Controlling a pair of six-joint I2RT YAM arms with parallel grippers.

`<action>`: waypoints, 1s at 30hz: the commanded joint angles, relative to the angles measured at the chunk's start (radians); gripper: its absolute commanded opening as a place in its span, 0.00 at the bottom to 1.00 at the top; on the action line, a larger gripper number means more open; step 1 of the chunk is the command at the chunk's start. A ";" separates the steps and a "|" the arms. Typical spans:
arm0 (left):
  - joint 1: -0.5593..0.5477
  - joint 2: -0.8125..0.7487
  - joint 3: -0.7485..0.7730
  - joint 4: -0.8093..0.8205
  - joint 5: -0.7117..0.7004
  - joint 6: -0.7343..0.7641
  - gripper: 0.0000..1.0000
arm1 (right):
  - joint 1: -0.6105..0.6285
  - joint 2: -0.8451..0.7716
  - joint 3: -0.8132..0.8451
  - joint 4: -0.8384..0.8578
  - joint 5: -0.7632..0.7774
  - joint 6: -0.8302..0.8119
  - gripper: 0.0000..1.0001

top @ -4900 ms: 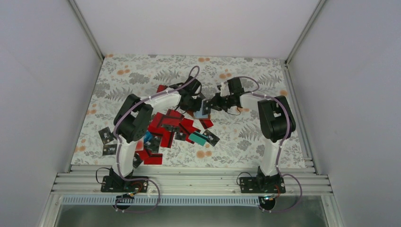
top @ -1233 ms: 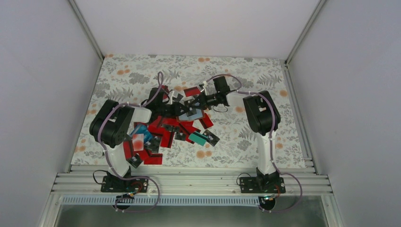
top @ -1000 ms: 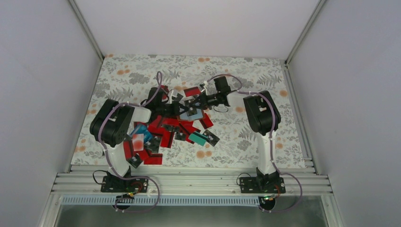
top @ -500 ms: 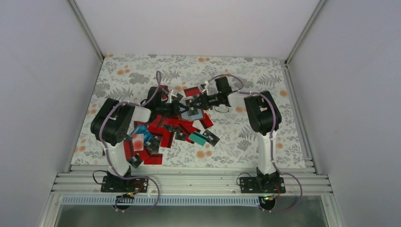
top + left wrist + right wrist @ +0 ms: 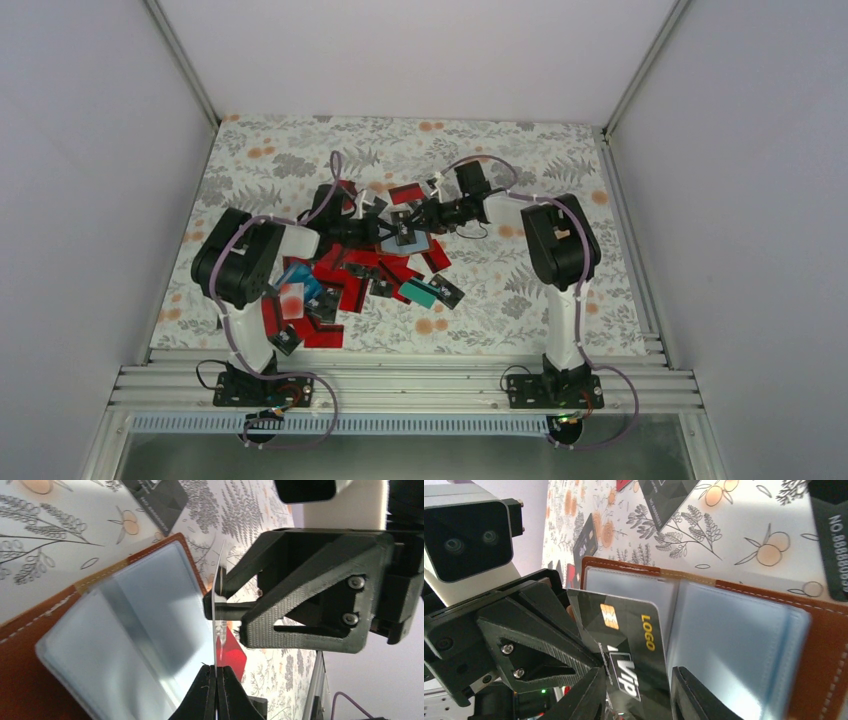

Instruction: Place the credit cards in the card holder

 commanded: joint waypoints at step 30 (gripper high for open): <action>0.018 -0.112 0.078 -0.449 -0.239 0.009 0.02 | 0.012 -0.019 -0.108 -0.076 0.299 -0.015 0.31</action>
